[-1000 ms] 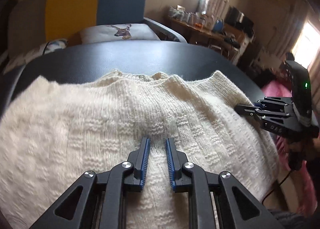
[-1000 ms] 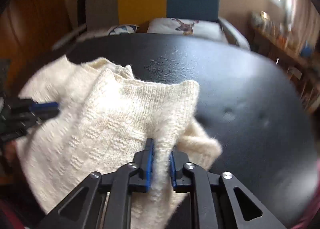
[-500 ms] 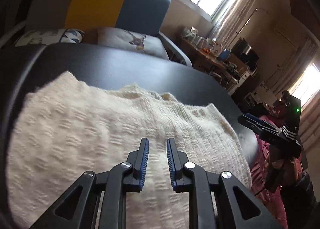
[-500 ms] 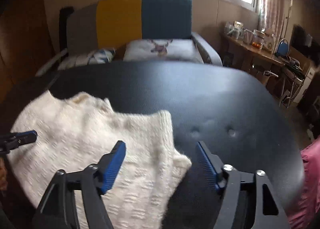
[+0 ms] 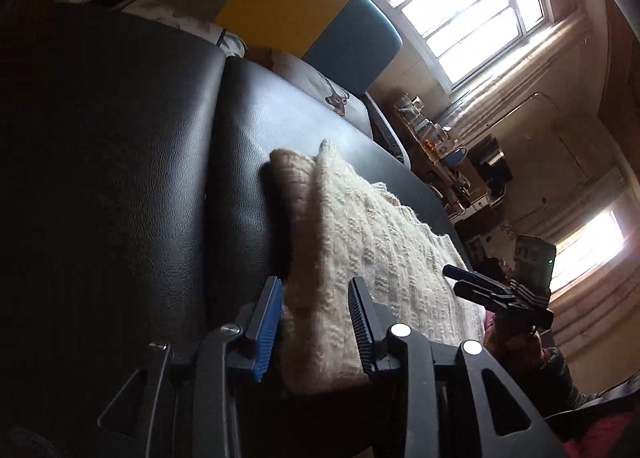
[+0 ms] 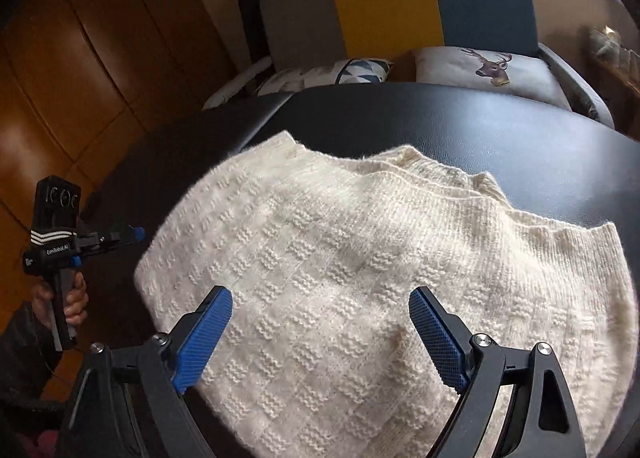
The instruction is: Fold clothes
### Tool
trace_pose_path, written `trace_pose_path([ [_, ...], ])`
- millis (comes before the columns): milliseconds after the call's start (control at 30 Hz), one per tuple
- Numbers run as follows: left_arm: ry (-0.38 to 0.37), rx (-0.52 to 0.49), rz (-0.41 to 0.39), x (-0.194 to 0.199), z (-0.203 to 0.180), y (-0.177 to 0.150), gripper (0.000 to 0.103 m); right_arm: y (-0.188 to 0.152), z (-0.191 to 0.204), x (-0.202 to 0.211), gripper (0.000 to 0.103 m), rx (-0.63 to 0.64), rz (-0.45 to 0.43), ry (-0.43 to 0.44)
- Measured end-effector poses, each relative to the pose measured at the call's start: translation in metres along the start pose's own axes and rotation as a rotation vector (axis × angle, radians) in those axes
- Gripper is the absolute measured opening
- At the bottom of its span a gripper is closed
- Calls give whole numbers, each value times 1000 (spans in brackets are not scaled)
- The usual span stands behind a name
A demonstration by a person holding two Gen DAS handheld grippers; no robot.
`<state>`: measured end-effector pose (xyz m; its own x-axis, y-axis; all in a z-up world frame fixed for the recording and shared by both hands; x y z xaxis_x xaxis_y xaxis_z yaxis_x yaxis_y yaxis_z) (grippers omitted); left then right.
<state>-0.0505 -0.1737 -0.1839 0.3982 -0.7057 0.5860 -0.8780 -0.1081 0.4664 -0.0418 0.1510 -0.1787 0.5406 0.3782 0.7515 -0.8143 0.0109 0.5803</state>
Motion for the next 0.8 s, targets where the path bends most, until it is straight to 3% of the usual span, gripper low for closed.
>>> trace_pose_path([
  [100,-97,21,40,-15,5,-3,37,-10,-8,-13,91,0,58,-20],
  [267,-181,10,130,-35,1,-8,38,-14,-10,-13,94,0,55,-12],
  [333,-231,-6,170,-37,-5,-11,27,-11,-10,-14,94,8,72,-28],
  [367,-260,-54,182,-34,-16,-17,11,-11,-10,-15,94,14,78,-41],
  [400,-226,-107,197,-33,-24,-27,6,-11,-10,-16,94,21,83,-51],
  [467,-159,-210,227,-32,-40,-45,5,-11,-10,-18,96,35,93,-71],
  [567,-85,-167,251,-39,-26,-66,4,-15,-7,-24,103,65,90,-94],
  [700,-105,-106,171,-22,-31,-60,7,-17,-5,-26,103,80,82,-113],
  [800,-145,-72,124,-19,-34,-42,22,-19,-6,-23,103,72,58,-98],
])
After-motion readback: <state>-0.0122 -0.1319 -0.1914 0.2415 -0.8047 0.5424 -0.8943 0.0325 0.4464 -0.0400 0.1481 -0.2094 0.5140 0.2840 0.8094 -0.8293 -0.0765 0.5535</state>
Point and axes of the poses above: each gripper's, at about its wrist camera, not at the fingertips, and x roughly against the way its jaws point, z to its left, y to its top, the point moved 4 cm from there along -x, roughly the way its jaws point, and after that the axes turned 2 degrees about y, right-handed, at the moved point
